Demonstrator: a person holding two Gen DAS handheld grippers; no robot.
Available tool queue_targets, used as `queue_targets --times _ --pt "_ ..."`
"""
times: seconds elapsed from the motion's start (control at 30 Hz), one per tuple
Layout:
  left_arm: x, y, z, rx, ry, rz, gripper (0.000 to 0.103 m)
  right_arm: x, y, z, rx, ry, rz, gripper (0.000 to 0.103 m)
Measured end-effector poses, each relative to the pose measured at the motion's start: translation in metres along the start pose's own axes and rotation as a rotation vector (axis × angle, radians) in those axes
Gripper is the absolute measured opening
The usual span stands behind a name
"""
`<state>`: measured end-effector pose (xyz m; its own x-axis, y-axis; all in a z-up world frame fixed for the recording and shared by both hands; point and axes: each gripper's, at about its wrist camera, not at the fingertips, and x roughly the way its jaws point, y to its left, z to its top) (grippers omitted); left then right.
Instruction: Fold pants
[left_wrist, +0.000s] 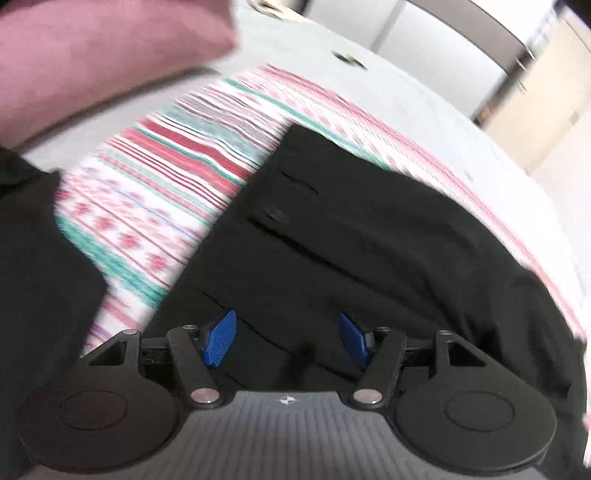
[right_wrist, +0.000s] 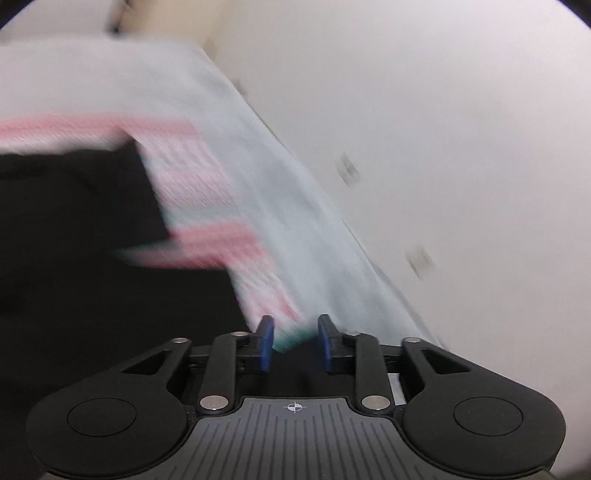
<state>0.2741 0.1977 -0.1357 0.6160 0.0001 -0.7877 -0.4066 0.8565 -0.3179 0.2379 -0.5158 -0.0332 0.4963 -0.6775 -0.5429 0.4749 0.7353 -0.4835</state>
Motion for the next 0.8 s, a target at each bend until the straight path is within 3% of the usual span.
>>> queue_targets --times 0.07,0.1,0.23,0.33,0.43,0.53,0.63,0.7,0.73,0.8 --pt "-0.007 0.015 0.01 -0.048 -0.026 0.019 0.081 -0.03 0.045 0.01 -0.088 -0.071 0.137 0.048" --pt "-0.009 0.022 0.015 -0.072 -0.037 0.024 0.081 -0.043 0.068 0.014 -0.134 -0.103 0.198 0.05" --pt "-0.003 0.032 0.025 -0.087 -0.046 0.078 0.08 -0.091 0.18 0.022 -0.288 -0.167 0.456 0.05" --pt "0.007 0.03 0.029 -0.08 -0.024 0.053 0.079 -0.116 0.264 0.02 -0.386 -0.168 0.619 0.05" --pt "0.022 0.019 0.03 -0.013 -0.004 0.088 0.071 -0.14 0.34 0.01 -0.5 -0.161 0.756 0.05" --pt "0.031 0.021 0.03 -0.024 0.018 0.116 0.066 -0.158 0.404 0.003 -0.567 -0.136 0.89 0.049" --pt "0.032 0.025 0.033 -0.027 0.007 0.13 0.056 -0.16 0.461 0.003 -0.571 -0.111 0.931 0.05" --pt "0.034 0.027 0.034 -0.037 0.004 0.137 0.042 -0.152 0.489 0.009 -0.537 -0.101 0.913 0.053" --pt "0.033 0.028 0.034 -0.041 -0.001 0.156 0.033 -0.153 0.495 0.016 -0.512 -0.104 0.905 0.057" --pt "0.032 0.03 0.036 -0.063 -0.004 0.153 0.028 -0.15 0.506 0.032 -0.486 -0.077 0.891 0.057"
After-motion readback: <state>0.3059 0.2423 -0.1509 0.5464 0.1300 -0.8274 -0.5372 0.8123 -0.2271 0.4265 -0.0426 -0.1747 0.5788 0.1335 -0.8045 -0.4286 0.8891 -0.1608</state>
